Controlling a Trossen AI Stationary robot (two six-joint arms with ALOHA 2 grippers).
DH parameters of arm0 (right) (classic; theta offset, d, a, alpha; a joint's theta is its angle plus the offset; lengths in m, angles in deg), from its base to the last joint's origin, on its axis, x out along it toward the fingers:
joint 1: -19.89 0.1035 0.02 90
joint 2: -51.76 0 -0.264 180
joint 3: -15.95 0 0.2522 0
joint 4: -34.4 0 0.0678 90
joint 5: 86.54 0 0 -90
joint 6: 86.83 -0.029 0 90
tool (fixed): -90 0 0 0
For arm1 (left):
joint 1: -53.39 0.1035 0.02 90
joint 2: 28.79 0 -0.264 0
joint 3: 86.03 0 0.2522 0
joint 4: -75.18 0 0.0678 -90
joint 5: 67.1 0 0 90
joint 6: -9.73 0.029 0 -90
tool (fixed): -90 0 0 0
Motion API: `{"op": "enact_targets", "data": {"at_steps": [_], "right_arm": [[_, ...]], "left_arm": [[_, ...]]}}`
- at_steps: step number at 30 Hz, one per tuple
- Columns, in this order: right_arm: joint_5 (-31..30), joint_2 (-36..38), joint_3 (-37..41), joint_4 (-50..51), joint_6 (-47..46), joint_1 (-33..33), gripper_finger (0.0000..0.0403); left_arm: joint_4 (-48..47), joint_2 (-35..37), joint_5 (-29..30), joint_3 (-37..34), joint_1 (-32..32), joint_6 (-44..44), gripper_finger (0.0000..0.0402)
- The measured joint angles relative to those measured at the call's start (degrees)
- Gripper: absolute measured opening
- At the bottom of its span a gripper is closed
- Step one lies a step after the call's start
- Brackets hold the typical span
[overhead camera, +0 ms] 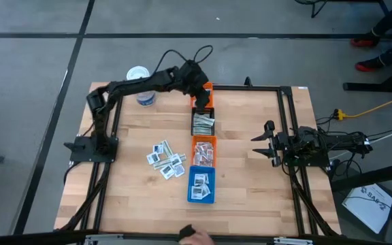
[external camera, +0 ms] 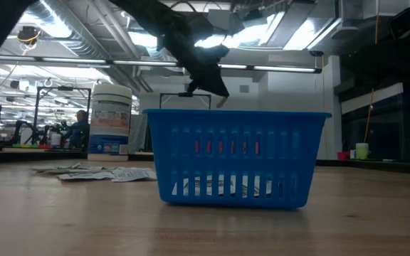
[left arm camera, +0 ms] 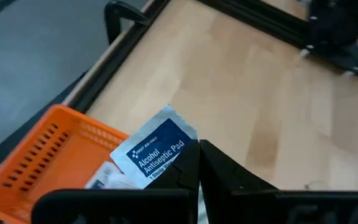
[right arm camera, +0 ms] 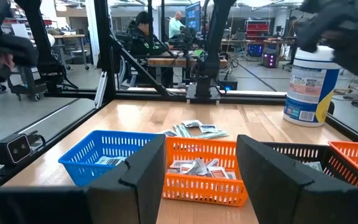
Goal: Pick & Place First Aid Supplies
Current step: Put the blue alcohol pad into the top orange bin
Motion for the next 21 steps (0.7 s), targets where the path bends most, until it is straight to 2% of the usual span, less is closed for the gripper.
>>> {"op": "enact_targets", "data": {"at_steps": [10,21], "right_arm": [[0.0,0.0,0.0,0.0,0.0,0.0,0.0195],[0.0,0.0,0.0,0.0,0.0,0.0,0.0195]], "left_arm": [[-10.5,-7.8,0.0,14.1,2.3,5.8,0.0001],[-16.1,-11.9,0.5,15.4,4.6,6.1,0.0001]]}}
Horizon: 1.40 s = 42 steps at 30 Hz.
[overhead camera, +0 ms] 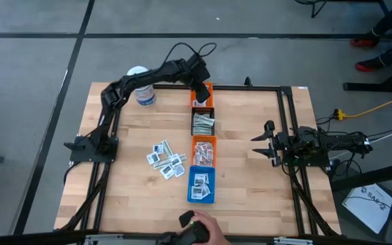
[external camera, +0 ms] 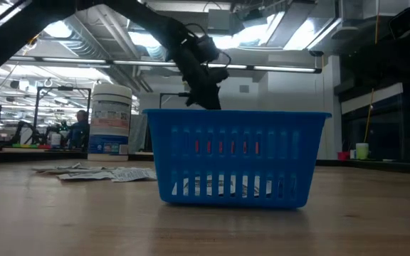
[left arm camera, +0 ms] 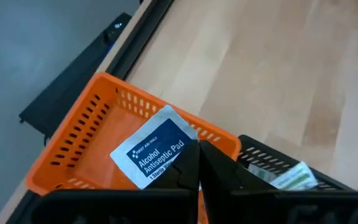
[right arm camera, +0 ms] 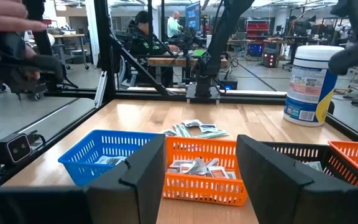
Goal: Pick & Place First Aid Supplies
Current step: Put the blue alcohol pad into the top orange bin, then put the green bandage into the black bin
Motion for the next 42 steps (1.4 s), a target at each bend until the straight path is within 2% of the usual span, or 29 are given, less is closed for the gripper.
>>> {"op": "enact_targets", "data": {"at_steps": [7,10,18,25,28,42], "right_arm": [[0.0,0.0,0.0,0.0,0.0,0.0,0.0195],[0.0,0.0,0.0,0.0,0.0,0.0,0.0195],[0.0,0.0,0.0,0.0,0.0,0.0,0.0195],[0.0,0.0,0.0,0.0,0.0,0.0,0.0195],[0.0,0.0,0.0,0.0,0.0,0.0,0.0195],[0.0,0.0,0.0,0.0,0.0,0.0,0.0195]], "left_arm": [[-0.3,-1.6,0.0,0.0,-0.1,0.2,0.0017],[-1.2,-1.6,2.0,0.0,-0.1,2.2,0.0031],[-2.9,-1.6,5.8,0.0,0.0,2.2,0.0093],[-4.4,-0.3,4.7,0.0,-0.6,1.2,0.0138],[-5.8,0.8,2.8,0.0,-1.2,1.1,0.0141],[-13.6,4.3,3.5,-0.1,-7.6,7.6,0.0125]]}}
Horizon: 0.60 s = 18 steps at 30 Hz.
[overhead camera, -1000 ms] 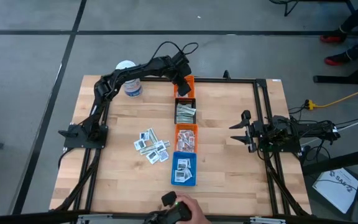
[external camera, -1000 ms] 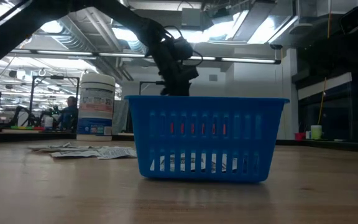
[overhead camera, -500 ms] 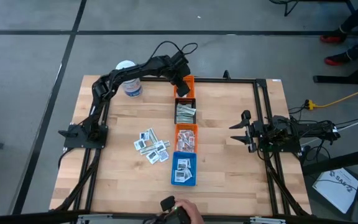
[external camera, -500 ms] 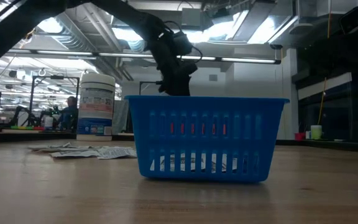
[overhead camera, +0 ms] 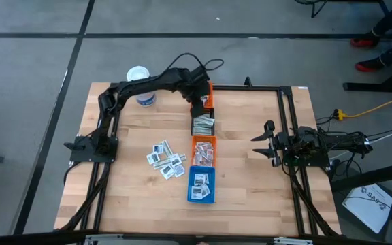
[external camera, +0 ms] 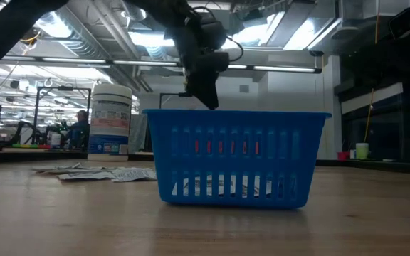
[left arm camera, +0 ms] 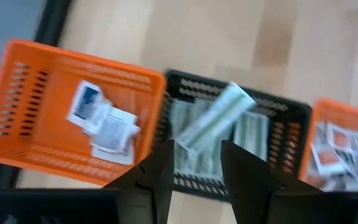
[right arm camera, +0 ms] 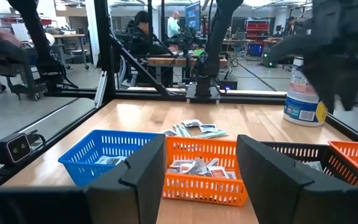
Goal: Pick & Place First Aid Supplies
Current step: Put the green bandage into the black bin
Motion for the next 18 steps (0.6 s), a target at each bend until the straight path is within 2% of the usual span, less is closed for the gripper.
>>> {"op": "enact_targets", "data": {"at_steps": [5,9,14,18], "right_arm": [[0.0,0.0,0.0,0.0,0.0,0.0,0.0195],[0.0,0.0,0.0,0.0,0.0,0.0,0.0195],[0.0,0.0,0.0,0.0,0.0,0.0,0.0195],[0.0,0.0,0.0,0.0,0.0,0.0,0.0195]], "left_arm": [[-3.1,1.9,0.7,-0.9,-2.8,4.5,0.0125],[-2.4,7.0,1.9,-7.6,-5.3,8.3,0.0125],[-1.0,14.9,5.4,-16.7,-9.5,6.5,0.0125],[-1.0,19.6,5.6,-22.2,-12.8,3.1,0.0124]]}}
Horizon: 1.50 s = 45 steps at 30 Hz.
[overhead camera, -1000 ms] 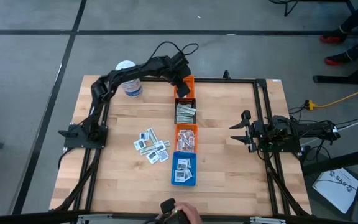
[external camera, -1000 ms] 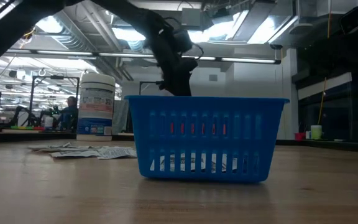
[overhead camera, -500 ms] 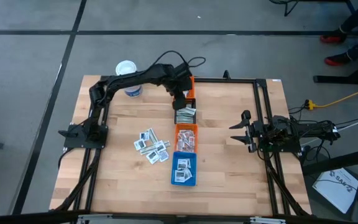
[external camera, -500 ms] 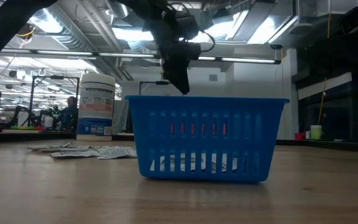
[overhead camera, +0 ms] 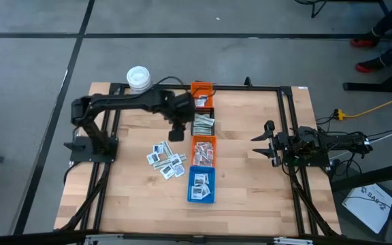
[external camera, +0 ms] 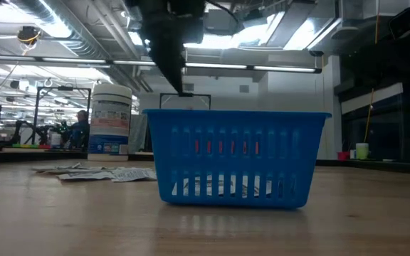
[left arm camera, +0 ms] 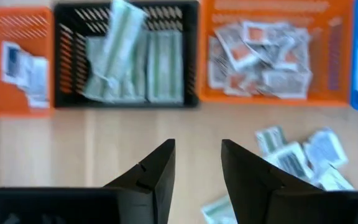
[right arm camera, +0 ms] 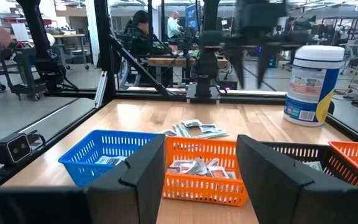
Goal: Pick & Place First Aid Supplies
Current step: Put the green bandage into the black bin
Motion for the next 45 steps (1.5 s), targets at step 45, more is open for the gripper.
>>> {"op": "enact_targets", "data": {"at_steps": [45], "right_arm": [[0.0,0.0,0.0,0.0,0.0,0.0,0.0195]], "left_arm": [[13.9,9.6,7.8,-34.0,-32.8,-31.8,0.0113]]}}
